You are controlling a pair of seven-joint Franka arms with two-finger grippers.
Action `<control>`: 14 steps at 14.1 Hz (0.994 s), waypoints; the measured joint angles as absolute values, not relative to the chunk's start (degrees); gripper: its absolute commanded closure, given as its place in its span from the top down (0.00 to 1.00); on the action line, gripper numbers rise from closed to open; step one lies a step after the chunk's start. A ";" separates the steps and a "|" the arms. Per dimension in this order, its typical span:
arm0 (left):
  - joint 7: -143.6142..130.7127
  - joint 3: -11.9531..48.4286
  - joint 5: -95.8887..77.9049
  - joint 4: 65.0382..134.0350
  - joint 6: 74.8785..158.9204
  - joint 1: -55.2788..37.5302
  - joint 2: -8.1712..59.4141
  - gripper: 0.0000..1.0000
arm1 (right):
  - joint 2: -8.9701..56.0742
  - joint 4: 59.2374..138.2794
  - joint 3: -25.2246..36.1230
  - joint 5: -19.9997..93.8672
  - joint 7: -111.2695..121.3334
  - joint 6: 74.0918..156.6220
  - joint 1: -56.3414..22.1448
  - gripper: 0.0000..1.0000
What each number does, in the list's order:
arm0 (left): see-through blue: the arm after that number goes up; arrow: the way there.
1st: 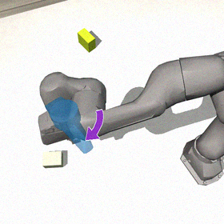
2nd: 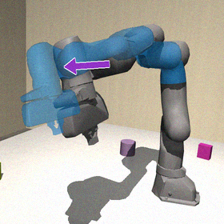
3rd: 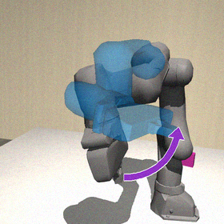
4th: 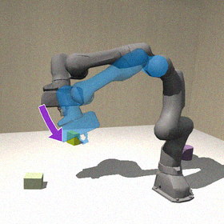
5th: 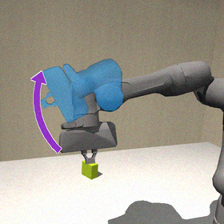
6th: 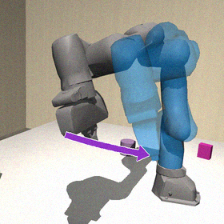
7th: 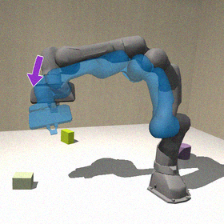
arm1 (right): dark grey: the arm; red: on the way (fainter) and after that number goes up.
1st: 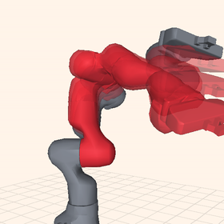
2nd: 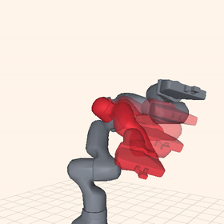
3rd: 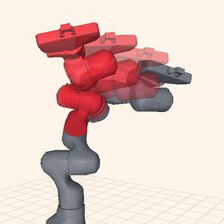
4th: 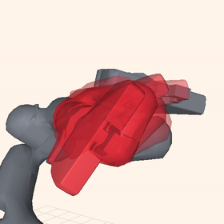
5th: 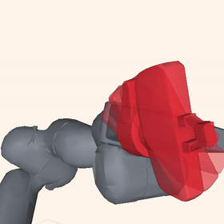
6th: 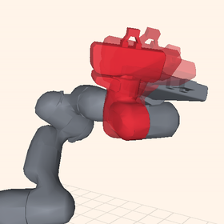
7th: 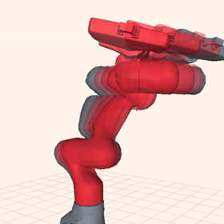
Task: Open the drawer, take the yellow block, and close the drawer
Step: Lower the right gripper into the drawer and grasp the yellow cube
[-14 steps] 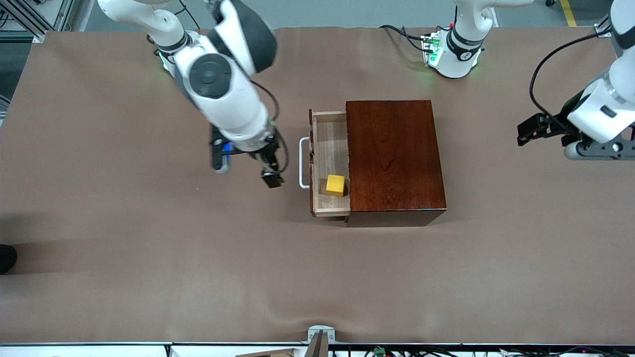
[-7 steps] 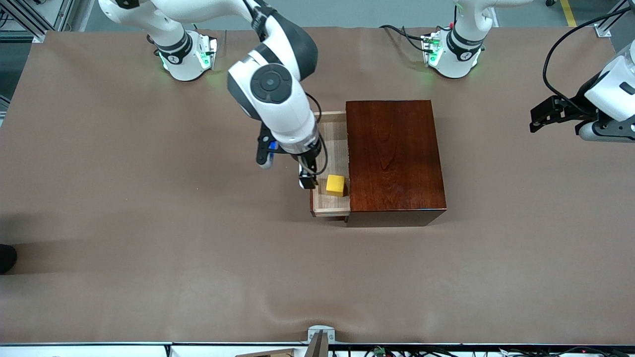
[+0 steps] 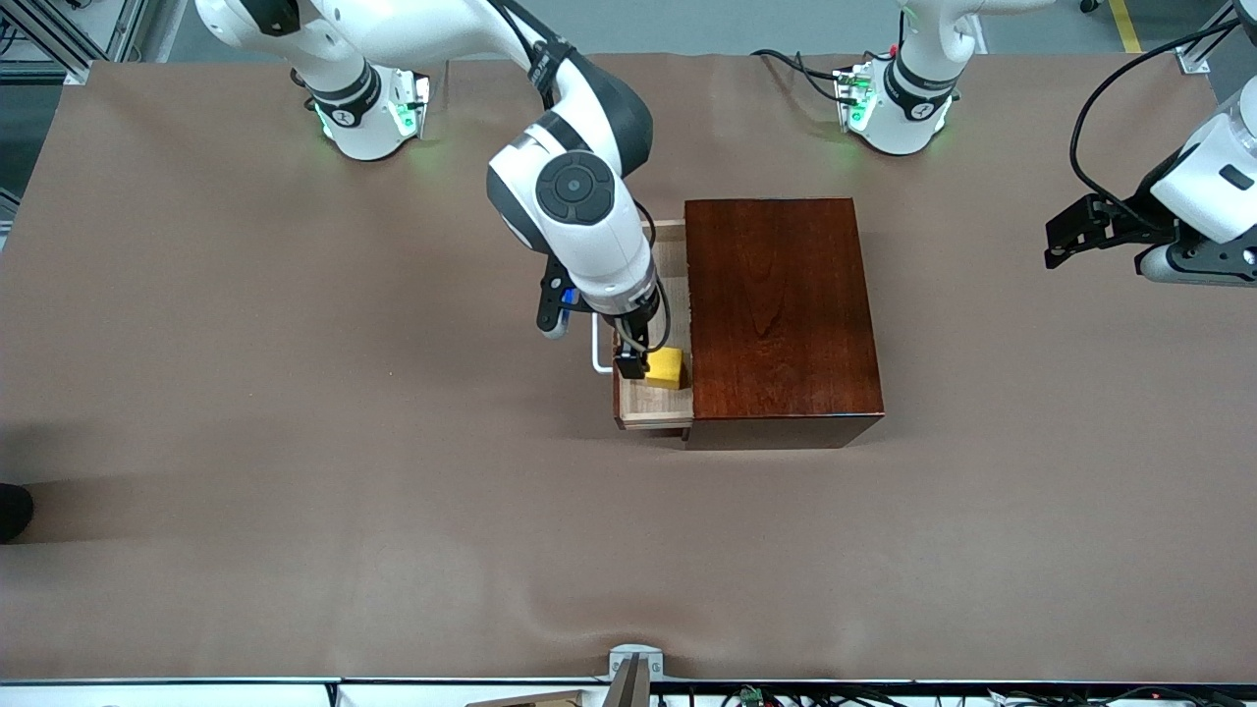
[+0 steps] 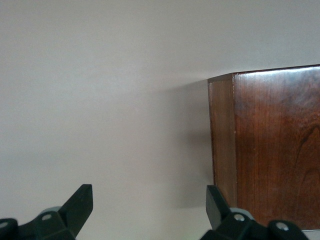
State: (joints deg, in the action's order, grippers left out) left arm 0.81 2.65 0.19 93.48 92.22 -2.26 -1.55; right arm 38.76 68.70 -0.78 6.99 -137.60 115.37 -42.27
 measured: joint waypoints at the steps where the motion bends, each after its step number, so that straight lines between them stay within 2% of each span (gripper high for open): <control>1: 0.81 2.65 0.19 93.49 92.29 -2.26 -1.44 1.00 | 39.31 68.70 -0.78 6.99 -137.76 115.94 -42.39 1.00; 14: 0.69 4.70 1.41 93.58 92.27 -1.94 -0.42 1.00 | 43.72 68.70 -0.31 6.85 -138.91 122.79 -43.51 1.00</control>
